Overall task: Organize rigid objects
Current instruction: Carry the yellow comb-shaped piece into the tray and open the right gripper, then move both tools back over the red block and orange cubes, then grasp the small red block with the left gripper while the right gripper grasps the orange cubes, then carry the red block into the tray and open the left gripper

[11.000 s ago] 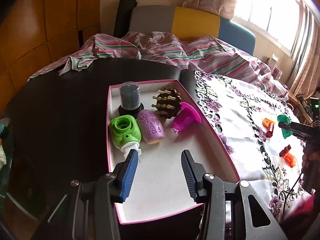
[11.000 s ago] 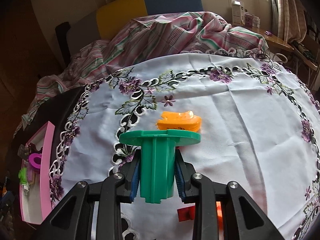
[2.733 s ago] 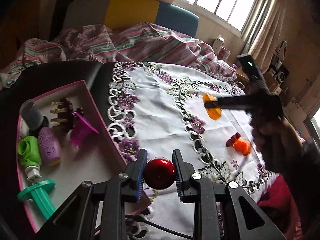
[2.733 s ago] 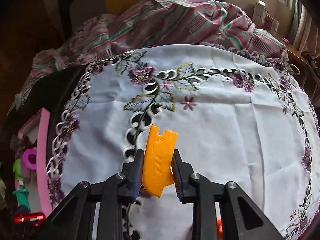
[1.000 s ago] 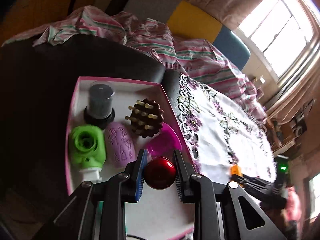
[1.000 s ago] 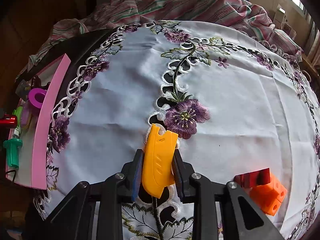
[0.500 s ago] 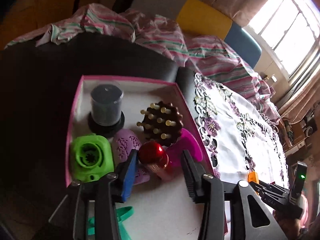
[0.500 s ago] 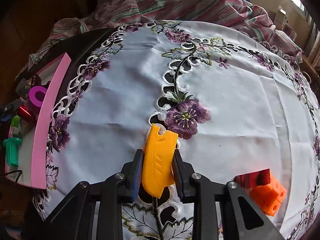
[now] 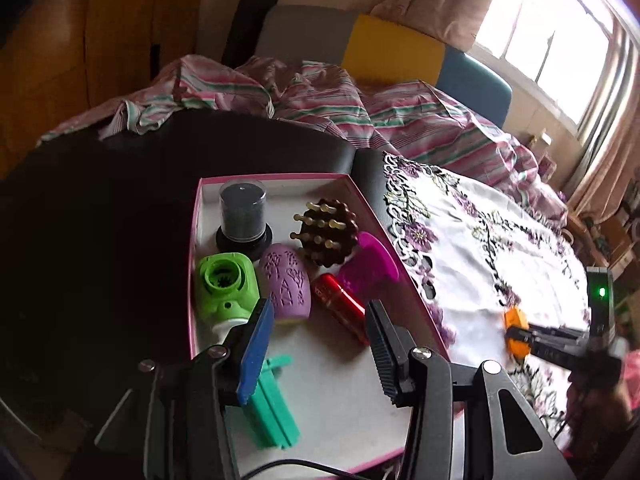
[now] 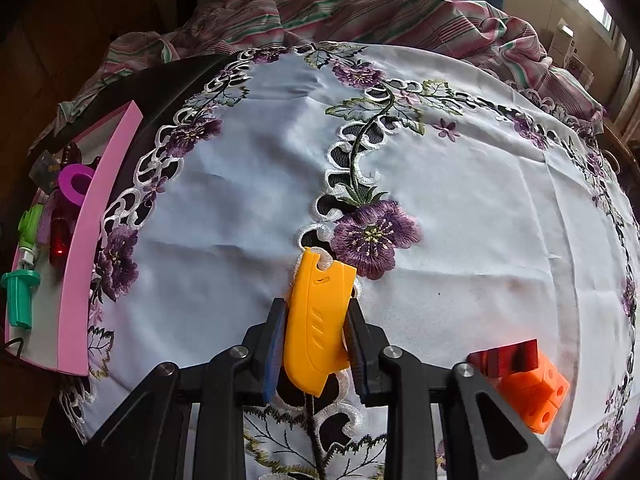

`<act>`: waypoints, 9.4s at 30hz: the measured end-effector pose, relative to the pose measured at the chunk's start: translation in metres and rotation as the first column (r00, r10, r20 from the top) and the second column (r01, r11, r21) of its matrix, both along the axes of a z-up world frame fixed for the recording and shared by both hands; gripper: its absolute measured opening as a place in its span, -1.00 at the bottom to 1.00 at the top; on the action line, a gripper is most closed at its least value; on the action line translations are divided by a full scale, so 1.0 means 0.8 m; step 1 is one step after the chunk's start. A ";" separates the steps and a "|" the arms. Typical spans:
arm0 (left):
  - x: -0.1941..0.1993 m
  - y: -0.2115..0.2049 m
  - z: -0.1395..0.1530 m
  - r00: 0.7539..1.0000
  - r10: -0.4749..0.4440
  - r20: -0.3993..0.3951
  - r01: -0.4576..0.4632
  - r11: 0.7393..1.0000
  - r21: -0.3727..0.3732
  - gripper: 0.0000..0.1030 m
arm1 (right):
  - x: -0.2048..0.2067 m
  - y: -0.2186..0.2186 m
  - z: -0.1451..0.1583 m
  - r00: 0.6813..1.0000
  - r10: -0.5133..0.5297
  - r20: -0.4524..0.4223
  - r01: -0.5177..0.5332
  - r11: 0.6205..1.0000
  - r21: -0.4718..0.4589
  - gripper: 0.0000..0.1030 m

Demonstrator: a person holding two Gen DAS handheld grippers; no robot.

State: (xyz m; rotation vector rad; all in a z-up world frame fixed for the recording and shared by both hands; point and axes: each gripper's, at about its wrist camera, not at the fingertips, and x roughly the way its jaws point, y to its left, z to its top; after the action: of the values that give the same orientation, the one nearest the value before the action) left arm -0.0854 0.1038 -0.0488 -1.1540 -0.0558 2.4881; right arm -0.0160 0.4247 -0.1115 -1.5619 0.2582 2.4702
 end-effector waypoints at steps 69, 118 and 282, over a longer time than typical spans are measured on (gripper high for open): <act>0.049 -0.106 -0.002 0.984 0.162 -0.069 -0.168 0.982 -0.083 0.10 | -0.001 -0.054 0.064 0.986 0.103 -0.127 -0.099 0.994 0.041 -0.46; 0.062 -0.087 0.003 0.993 0.080 -0.089 -0.088 0.992 -0.093 0.17 | -0.010 -0.199 0.070 0.936 0.271 -0.224 -0.306 0.942 -0.141 -0.27; 0.043 0.037 -0.019 0.988 -0.154 0.028 0.155 0.987 -0.046 -0.71 | 0.073 0.081 0.038 0.958 -0.266 -0.109 0.265 0.964 -0.029 -0.26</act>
State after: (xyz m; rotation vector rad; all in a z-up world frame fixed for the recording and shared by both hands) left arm -0.0506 0.1332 -0.0640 -1.1623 0.0843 2.3510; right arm 0.0420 0.4896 -0.0809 -1.2975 0.4717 2.3507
